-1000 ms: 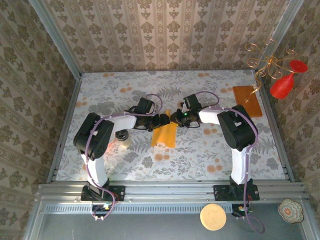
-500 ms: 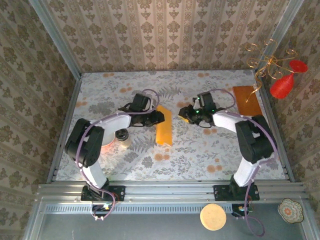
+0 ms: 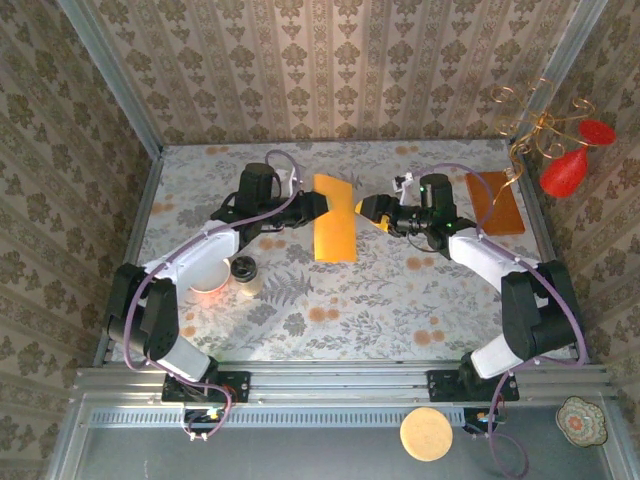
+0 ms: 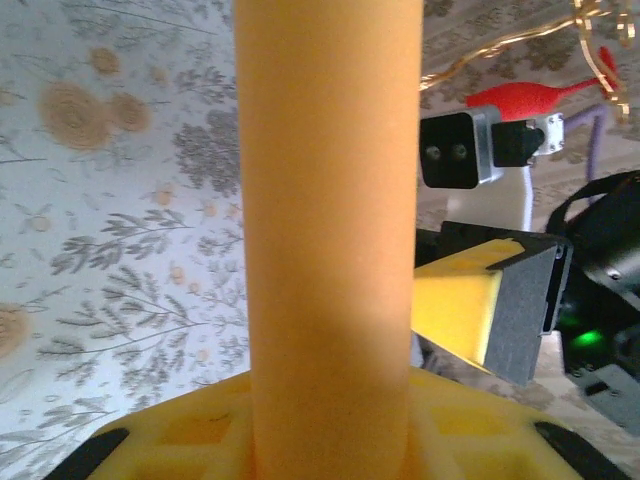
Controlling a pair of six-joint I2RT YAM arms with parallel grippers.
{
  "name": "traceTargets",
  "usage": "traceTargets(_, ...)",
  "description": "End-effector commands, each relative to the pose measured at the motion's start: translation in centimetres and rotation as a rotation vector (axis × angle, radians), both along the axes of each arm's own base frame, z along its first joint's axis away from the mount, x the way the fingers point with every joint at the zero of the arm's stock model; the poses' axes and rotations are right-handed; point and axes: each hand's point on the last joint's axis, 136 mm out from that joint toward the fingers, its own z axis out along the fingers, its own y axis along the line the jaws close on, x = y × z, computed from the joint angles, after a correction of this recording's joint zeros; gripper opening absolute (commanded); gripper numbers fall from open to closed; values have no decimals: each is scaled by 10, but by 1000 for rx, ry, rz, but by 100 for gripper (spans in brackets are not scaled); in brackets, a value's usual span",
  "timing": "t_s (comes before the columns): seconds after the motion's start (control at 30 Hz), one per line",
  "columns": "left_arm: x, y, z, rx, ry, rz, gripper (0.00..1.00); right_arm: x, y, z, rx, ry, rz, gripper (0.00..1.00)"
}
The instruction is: Fold a paper plane with a square sheet of paper (pick it up from the middle)
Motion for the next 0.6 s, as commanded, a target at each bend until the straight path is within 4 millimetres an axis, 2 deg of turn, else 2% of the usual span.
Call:
traceTargets(0.0,-4,-9,28,-95,-13,-57,33,-5,19,29,86,-60,108,80)
traceTargets(0.13,-2,-9,25,-95,-5,-53,33,-9,32,36,131,-66,170,79)
traceTargets(0.27,2,-6,18,-82,7,-33,33,-14,37,42,170,-75,208,72)
traceTargets(0.57,11,3,0,-54,40,8,32,-17,29,47,163,-74,186,47)
